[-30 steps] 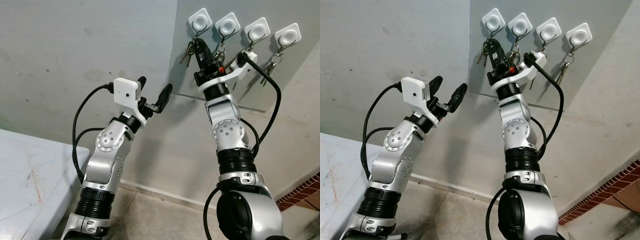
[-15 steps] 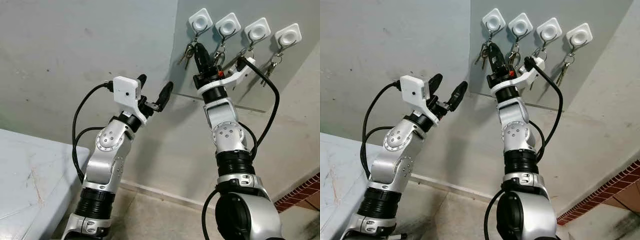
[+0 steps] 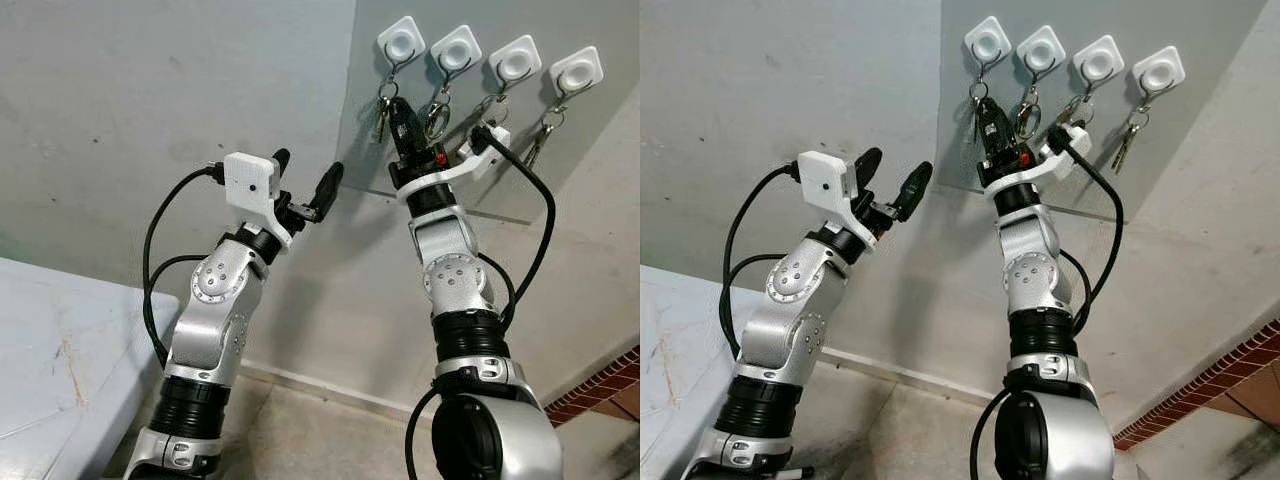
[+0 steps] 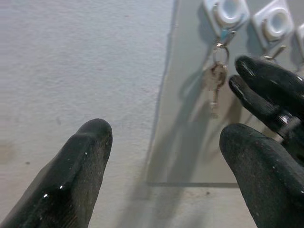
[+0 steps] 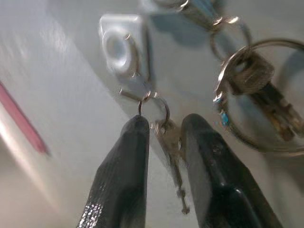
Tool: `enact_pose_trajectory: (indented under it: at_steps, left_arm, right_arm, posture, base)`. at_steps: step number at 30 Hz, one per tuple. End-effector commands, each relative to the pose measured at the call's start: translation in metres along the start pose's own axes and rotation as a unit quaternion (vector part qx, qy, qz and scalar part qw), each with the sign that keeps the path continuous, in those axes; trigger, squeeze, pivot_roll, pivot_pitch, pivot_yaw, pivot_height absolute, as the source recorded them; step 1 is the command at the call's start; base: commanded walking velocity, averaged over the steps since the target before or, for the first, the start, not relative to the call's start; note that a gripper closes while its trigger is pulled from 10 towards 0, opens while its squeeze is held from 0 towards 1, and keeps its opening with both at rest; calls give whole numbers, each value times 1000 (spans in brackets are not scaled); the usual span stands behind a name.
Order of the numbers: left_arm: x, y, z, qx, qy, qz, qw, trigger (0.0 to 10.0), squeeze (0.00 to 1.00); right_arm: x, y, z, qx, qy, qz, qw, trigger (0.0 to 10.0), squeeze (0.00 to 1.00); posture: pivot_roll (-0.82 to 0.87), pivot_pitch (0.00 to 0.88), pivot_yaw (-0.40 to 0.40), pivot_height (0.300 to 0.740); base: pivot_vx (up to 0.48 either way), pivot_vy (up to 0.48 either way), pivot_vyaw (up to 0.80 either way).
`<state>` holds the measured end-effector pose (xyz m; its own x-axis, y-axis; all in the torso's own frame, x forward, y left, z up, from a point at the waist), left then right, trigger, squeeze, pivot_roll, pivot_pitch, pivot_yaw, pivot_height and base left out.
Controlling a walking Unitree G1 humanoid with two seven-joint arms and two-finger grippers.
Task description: Hang keys on a hook
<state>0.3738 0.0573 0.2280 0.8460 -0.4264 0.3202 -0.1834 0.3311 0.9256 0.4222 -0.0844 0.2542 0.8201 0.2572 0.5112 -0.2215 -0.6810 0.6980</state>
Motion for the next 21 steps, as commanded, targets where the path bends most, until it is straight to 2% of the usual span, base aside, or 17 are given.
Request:
enact_pose_trajectory:
  at_steps: [1, 6, 7, 15, 16, 20, 21]
  left_arm:
    - [-2, -1, -4, 4, 12, 2, 1000, 10000, 0]
    - [-8, -17, -17, -8, 41, -15, 999, 10000, 0]
    - [-12, -26, -23, -11, 54, -27, 998, 10000, 0]
    - [-25, -56, -35, -16, 81, -60, 995, 10000, 0]
    - [-31, -68, -40, -21, 92, -75, 993, 10000, 0]
    - [-49, -101, -55, -23, 120, -117, 986, 10000, 0]
    - [-49, -101, -55, -23, 120, -117, 986, 10000, 0]
  right_arm:
    - [-2, -3, -1, -32, 2, -7, 999, 10000, 1000]
    - [-15, -15, 4, -64, 0, -27, 998, 10000, 1000]
    - [-22, -19, 11, -70, -9, -34, 997, 10000, 1000]
    - [-49, -36, 31, -99, -34, -67, 992, 10000, 1000]
    - [-62, -44, 40, -110, -48, -85, 989, 10000, 1000]
    - [-91, -59, 59, -138, -73, -122, 980, 10000, 1000]
    - [-91, -59, 59, -138, -73, -122, 980, 10000, 1000]
  posture:
    - [33, 0, -41, 740]
    - [30, 0, -38, 740]
    - [25, 0, -36, 740]
    - [23, 0, -35, 740]
    - [23, 0, -35, 740]
    - [9, 0, -27, 740]
    - [9, 0, -27, 740]
  base:
    - [0, 0, 0]
    - [0, 0, 0]
    - [0, 0, 0]
    - [0, 0, 0]
    - [0, 0, 0]
    - [0, 0, 0]
    - [0, 0, 0]
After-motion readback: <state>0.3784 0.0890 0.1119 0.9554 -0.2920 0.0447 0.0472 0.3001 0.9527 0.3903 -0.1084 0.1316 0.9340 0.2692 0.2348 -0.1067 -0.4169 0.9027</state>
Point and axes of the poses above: a point about 5 cm out from each wrist's last joint towards the gripper, its own x axis pointing out of the wrist towards the gripper, its own y axis along the axis of the wrist's last joint, z = x × y, the point moved 6 cm from there along x, pointing out of the wrist towards the gripper, and after that the axes turned 7 degrees about -x, right-handed, at the moved point
